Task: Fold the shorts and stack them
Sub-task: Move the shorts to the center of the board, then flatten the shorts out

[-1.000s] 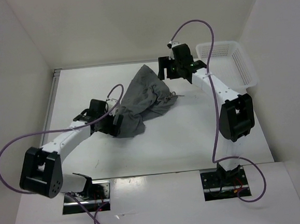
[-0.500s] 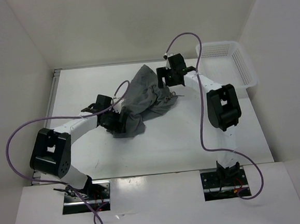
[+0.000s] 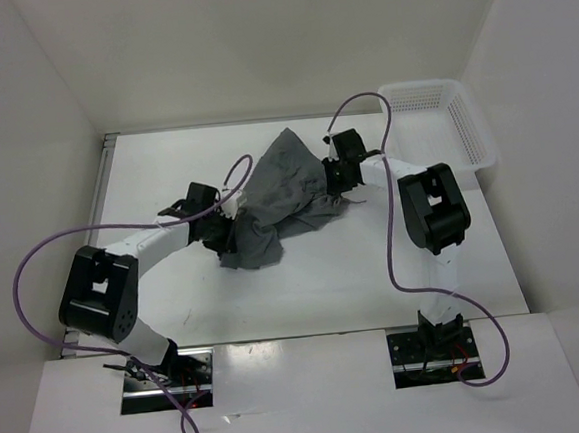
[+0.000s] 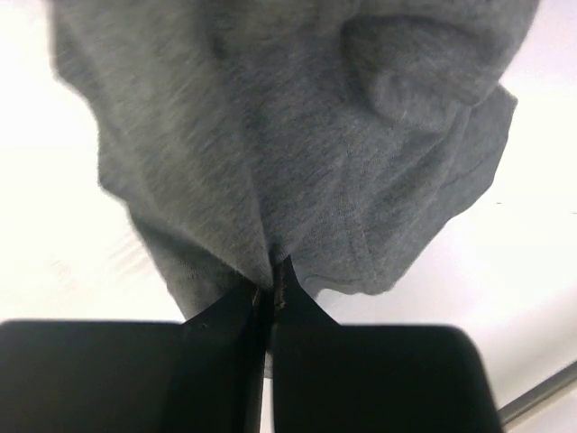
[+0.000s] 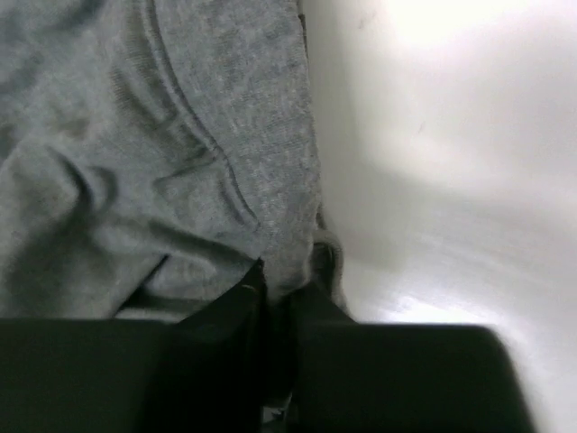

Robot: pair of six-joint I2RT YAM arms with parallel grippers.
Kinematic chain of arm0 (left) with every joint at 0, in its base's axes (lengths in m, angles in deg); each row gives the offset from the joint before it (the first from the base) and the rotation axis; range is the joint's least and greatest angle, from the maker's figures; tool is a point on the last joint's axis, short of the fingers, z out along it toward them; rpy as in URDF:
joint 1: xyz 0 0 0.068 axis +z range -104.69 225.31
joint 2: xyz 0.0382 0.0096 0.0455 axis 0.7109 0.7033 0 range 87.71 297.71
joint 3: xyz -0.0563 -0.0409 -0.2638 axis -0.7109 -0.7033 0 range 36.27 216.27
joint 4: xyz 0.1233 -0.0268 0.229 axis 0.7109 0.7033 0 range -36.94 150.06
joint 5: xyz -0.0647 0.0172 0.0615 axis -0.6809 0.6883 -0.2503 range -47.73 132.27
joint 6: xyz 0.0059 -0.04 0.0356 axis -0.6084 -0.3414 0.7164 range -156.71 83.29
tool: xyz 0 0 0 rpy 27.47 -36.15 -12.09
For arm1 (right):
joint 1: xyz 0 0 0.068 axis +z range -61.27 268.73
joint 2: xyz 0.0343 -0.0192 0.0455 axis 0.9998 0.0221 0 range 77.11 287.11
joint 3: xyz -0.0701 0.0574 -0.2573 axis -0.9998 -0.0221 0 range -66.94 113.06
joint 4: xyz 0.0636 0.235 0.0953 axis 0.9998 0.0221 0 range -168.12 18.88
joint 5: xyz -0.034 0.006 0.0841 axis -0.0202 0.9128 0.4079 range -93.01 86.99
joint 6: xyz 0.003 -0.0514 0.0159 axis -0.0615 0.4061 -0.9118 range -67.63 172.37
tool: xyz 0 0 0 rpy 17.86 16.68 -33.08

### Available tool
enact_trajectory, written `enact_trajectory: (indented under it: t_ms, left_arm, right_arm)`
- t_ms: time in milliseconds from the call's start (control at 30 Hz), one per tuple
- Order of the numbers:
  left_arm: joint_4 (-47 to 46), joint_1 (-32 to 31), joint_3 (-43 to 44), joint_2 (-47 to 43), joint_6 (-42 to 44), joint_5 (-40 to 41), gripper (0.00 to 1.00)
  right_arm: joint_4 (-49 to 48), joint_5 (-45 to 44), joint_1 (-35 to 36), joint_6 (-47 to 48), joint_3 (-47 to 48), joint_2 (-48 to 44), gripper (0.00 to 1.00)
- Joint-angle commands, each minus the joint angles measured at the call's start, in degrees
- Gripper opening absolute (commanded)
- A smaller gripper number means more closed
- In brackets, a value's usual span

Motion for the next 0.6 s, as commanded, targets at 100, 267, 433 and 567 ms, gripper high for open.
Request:
enact_trajectory:
  t_ms: [100,267,433,567]
  left_arm:
    - [-0.38,2.96,13.57,-6.92,0.25,12.13,0.00]
    - [2.17,7.18,26.14,-9.81,0.25,13.20,0.00]
    - [-3.00,7.72,25.91,-7.72,0.25,16.18,0.00]
    - [-10.99,8.33,26.07,0.26,0.25,19.87,0.00]
  right_arm:
    - [4.18,2.26,-0.20,8.10,-5.68,-12.29,0.00]
    - [15.79,13.90,-0.20,19.28,-7.36,-25.75,0.00]
    - [18.56,27.48,-0.20,15.56,-0.52,-28.69,0.00]
    - [7.21,29.08,-2.66,0.86,3.97,-19.47,0.00]
